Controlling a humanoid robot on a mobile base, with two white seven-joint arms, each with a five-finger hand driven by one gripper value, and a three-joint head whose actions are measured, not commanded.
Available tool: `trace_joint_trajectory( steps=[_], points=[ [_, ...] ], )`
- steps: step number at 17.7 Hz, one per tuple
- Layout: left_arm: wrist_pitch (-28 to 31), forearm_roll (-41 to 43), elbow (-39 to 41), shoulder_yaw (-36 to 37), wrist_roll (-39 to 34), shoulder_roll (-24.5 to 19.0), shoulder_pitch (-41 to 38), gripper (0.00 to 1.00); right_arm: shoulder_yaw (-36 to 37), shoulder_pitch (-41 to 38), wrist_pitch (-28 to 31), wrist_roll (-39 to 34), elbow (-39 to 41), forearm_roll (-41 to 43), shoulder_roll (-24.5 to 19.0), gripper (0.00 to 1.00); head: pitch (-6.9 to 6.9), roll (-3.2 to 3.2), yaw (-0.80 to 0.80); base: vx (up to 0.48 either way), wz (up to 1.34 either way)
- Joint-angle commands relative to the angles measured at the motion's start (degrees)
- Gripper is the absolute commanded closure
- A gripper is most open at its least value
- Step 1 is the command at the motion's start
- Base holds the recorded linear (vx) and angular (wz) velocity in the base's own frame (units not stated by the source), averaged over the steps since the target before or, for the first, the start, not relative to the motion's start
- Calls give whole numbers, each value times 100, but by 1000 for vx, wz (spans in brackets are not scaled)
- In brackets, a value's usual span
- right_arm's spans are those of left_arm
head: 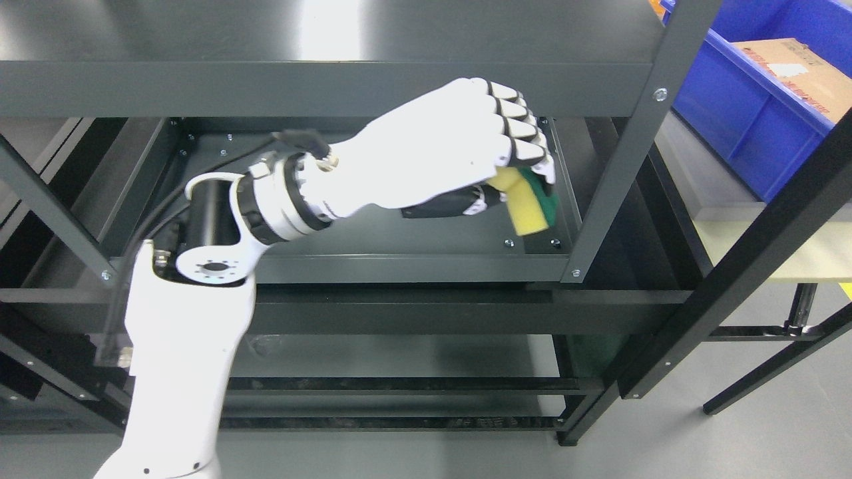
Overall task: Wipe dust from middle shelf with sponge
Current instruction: 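Wipe the sponge across the shelf surface toward the left hand's side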
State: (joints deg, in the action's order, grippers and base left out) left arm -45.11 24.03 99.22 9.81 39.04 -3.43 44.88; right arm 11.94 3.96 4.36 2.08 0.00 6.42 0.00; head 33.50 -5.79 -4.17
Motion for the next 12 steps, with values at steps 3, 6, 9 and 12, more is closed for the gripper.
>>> trace_joint_trajectory(
  steps=[3, 6, 9, 12],
  points=[
    [11, -1661, 247, -1103, -2, -2106, -567, 100, 2, 0, 4, 3, 100, 0, 100, 0, 0, 0, 0, 0, 0],
    [11, -2154, 212, -1620, -10, -2783, -971, 100, -7, 0, 4, 3, 100, 0, 100, 0, 0, 0, 0, 0, 0],
    [11, -2358, 72, -2647, -10, -3207, -1306, 100, -7, 0, 4, 3, 100, 0, 100, 0, 0, 0, 0, 0, 0],
    [11, -2665, -121, -3616, -2, -3497, -1885, 100, 2, 0, 4, 3, 100, 0, 100, 0, 0, 0, 0, 0, 0]
  ],
)
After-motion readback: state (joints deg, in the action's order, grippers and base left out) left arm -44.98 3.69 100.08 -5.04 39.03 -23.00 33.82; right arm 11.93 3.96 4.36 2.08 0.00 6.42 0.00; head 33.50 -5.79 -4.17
